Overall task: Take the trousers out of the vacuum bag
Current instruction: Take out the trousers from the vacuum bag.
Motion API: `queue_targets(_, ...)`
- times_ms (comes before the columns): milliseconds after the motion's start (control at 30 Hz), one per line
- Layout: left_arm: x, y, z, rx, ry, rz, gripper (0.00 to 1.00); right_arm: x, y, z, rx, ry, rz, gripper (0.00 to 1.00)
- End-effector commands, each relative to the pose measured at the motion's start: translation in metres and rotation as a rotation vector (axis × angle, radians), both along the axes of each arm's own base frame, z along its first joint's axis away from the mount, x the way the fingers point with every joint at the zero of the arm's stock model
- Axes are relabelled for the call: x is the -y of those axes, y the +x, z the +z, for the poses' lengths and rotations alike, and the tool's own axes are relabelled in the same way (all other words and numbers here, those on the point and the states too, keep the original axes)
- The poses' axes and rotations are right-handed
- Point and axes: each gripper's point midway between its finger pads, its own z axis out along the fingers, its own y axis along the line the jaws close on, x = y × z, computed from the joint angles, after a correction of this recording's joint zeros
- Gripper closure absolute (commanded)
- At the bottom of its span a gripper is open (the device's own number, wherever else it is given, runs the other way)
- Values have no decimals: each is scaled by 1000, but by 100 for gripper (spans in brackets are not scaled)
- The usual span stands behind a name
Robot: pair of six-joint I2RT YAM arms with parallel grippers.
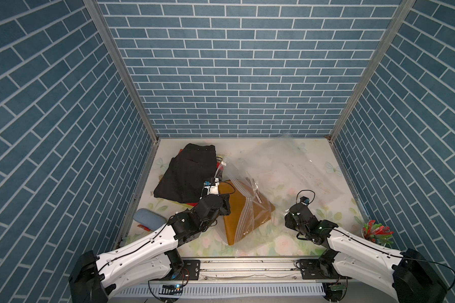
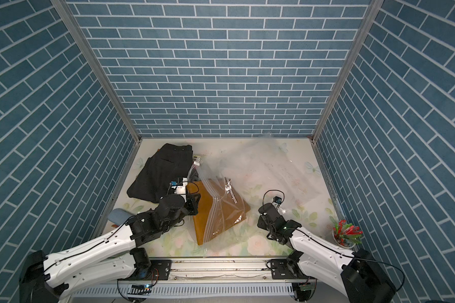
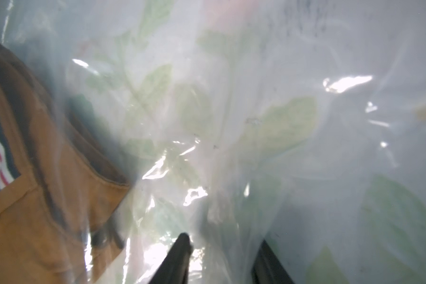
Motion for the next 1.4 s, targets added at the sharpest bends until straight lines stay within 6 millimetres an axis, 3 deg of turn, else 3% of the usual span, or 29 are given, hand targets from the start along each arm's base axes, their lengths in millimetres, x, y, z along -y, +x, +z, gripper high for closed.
queue_targets(0, 15, 6, 32, 67, -101, -17, 100, 14, -6, -18, -42, -11, -30, 79)
queue_targets(100, 20, 9, 37, 76, -117, -23, 100, 15, 8, -10, 5, 11, -37, 99)
queue_targets(133, 21, 10, 37, 79, -125, -23, 100, 15, 13, -7, 24, 14, -34, 100)
queue_targets(500, 49, 22, 54, 111, -206, -53, 100, 25, 81, 28, 126, -16, -33, 100)
queue_targets(733, 64, 16, 70, 107, -266, -131, 100, 43, 125, 44, 176, -35, -86, 100)
queue_targets(1133, 55, 3, 95, 112, -212, -182, 100, 74, 187, 61, 237, -74, -196, 100)
queue_targets(1367, 42, 5, 112, 150, -200, -144, 100, 92, 210, 51, 216, -127, -235, 100)
